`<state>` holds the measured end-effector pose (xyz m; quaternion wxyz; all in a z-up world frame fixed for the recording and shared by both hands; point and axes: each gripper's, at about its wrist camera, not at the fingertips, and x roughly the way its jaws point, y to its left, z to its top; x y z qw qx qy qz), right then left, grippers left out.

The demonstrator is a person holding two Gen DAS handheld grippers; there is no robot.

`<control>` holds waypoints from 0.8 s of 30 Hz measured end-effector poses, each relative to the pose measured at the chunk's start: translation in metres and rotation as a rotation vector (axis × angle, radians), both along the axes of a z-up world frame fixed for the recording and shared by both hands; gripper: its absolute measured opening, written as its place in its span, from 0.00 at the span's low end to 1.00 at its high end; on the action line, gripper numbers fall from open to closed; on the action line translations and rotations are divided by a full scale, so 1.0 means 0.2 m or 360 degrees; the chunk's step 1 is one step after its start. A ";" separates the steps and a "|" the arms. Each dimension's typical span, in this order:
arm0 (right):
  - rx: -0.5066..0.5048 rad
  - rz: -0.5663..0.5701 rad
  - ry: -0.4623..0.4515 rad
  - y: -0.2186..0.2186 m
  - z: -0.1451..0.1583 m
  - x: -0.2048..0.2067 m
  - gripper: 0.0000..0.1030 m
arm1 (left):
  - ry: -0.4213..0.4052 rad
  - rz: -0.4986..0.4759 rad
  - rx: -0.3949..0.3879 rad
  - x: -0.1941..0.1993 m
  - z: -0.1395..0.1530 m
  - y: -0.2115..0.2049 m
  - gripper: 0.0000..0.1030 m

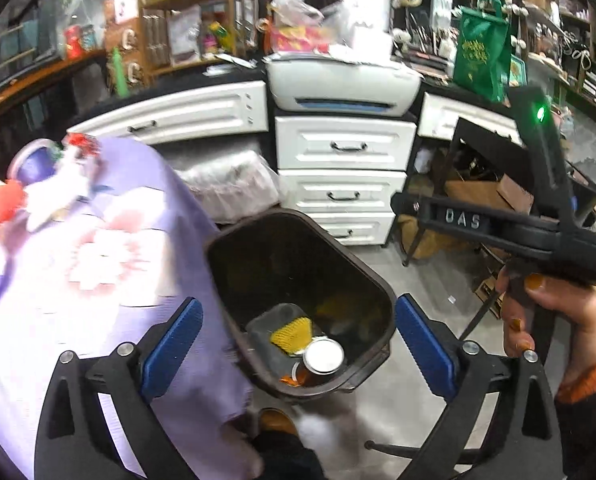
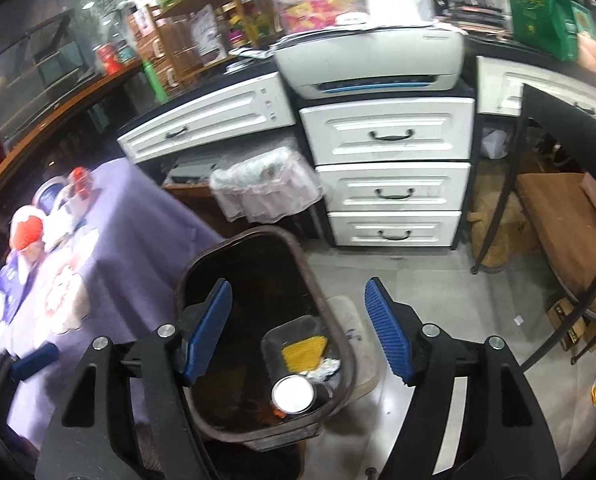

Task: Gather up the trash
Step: 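Move both grippers back toward the remaining trash on the table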

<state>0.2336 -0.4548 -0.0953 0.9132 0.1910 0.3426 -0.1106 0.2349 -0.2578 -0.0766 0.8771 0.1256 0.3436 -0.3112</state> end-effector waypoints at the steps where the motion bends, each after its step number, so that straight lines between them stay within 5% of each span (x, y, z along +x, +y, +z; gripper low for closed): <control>1: -0.0009 0.0043 -0.0003 0.03 0.01 0.01 0.68 | -0.0012 0.0020 -0.0001 0.00 0.02 0.04 0.94; 24: -0.0114 0.1037 -0.0114 1.05 0.32 0.25 0.68 | -0.0146 0.0877 0.0096 0.20 0.26 1.19 0.94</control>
